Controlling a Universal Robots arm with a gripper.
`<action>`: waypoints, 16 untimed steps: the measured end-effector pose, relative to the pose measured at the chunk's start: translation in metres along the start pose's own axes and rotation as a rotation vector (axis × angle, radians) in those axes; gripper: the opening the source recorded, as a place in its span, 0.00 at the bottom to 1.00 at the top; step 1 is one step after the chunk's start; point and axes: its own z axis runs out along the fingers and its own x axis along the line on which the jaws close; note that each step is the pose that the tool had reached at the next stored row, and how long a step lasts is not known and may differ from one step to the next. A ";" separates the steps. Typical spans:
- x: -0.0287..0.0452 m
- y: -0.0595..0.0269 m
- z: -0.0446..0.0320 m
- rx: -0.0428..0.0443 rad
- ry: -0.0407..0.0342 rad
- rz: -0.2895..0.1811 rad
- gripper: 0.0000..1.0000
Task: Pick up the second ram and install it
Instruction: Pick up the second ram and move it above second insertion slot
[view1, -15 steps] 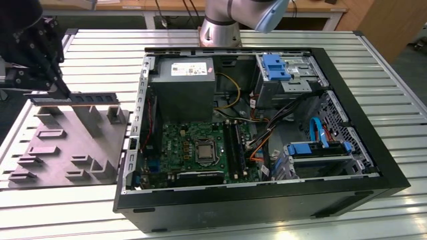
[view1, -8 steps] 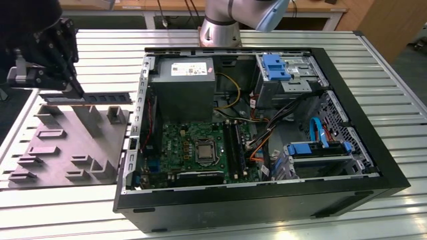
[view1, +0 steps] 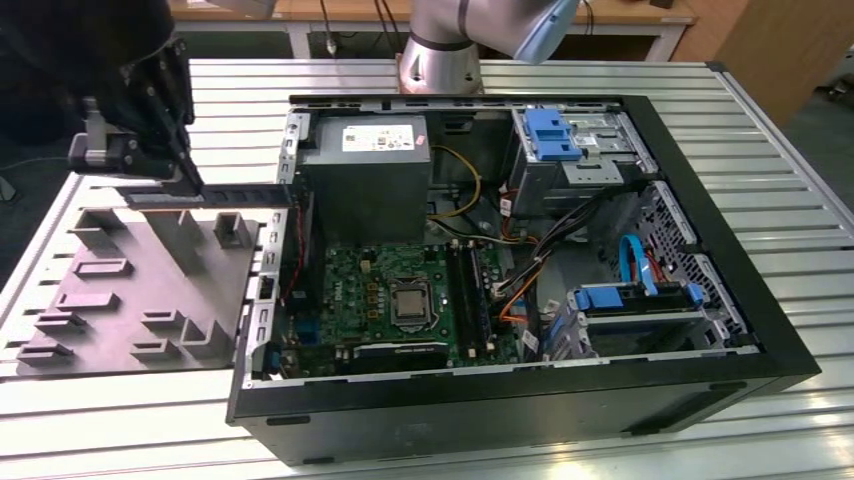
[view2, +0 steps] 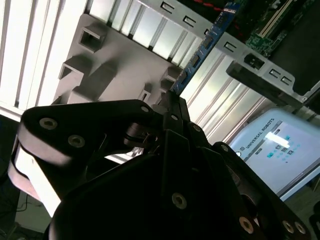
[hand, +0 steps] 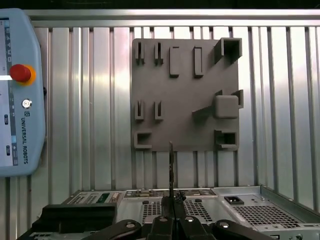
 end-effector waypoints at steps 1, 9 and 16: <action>-0.0001 -0.0033 -0.0001 0.0000 0.0000 0.000 0.11; -0.0011 -0.0297 -0.0008 0.0000 -0.0001 0.000 0.11; -0.0020 -0.0538 -0.0016 -0.0001 0.0000 0.000 0.11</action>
